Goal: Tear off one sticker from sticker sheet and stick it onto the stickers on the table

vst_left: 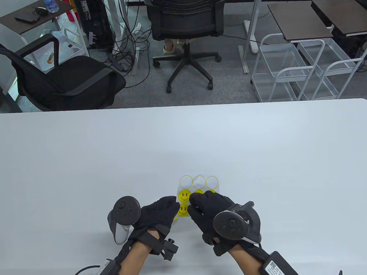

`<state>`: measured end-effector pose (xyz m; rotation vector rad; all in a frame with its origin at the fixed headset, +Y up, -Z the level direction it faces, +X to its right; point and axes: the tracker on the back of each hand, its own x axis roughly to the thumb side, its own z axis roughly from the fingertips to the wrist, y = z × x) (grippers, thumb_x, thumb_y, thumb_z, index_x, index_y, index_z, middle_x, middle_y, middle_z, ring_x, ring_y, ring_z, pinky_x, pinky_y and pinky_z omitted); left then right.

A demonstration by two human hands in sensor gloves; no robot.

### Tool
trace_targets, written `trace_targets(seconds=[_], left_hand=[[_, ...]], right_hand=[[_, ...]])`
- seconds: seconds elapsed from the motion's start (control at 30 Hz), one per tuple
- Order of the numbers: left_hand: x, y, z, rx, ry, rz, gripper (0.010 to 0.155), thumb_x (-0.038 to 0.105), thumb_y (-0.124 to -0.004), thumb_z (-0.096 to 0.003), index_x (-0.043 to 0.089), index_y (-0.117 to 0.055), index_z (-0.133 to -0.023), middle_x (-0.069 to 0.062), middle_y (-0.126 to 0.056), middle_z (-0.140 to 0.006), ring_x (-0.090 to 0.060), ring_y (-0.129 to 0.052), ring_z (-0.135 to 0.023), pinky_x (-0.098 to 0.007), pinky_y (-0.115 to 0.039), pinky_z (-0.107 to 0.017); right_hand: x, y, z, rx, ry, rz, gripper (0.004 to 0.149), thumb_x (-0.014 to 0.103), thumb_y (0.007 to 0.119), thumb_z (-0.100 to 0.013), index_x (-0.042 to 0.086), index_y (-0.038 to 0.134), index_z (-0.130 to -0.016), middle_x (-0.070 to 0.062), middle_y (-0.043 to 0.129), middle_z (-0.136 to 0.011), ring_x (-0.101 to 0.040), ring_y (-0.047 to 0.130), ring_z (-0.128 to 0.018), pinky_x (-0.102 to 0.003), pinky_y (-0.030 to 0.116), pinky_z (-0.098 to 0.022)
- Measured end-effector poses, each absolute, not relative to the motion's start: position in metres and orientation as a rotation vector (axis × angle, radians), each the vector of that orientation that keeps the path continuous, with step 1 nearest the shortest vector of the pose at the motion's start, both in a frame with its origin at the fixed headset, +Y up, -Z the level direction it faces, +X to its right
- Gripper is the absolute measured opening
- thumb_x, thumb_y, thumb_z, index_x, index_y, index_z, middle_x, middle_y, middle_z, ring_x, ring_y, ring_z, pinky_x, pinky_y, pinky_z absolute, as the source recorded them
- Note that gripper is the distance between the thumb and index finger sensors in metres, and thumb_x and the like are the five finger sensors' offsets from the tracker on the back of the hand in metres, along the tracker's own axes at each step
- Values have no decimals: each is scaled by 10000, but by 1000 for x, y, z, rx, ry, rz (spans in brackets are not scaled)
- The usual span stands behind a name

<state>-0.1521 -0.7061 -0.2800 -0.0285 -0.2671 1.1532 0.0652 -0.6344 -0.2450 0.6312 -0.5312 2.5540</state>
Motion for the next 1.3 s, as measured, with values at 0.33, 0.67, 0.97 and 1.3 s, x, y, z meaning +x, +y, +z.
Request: trace_targets(seconds=[0.33, 0.67, 0.97, 1.3], left_hand=[[-142, -693, -274, 16, -404, 1058, 423, 354, -800, -496, 68, -886, -796, -83, -1097, -652, -346, -1007, -760, -594, -705, -667], [-122, -669, -260, 95, -615, 710, 449, 293, -755, -486, -12, -841, -804, -101, -1060, -637, -351, -1005, -740, -610, -690, -682], [-106, -662, -247, 164, -691, 494, 453, 280, -762, -468, -34, -842, -785, -105, -1060, -587, -337, -1024, -701, -605, -697, -684], [-110, -659, -245, 223, -694, 536, 446, 274, -773, -475, -8, -812, -819, -104, -1038, -587, -342, -1013, -692, -613, -685, -694]], right_hand=[[57, -646, -254, 698, -277, 2549, 541, 349, 840, -472, -42, 829, -845, -2, 943, -418, -148, 880, -152, -387, 804, -75], [67, -652, -259, 740, -145, 2438, 506, 323, 849, -455, -55, 821, -789, 3, 936, -395, -133, 879, -156, -371, 811, -83], [71, -654, -257, 817, -130, 2436, 464, 288, 832, -448, -66, 839, -748, -8, 934, -362, -138, 879, -146, -371, 814, -88], [77, -651, -257, 798, -211, 2349, 445, 291, 831, -448, -54, 856, -727, -5, 935, -340, -141, 878, -138, -374, 816, -90]])
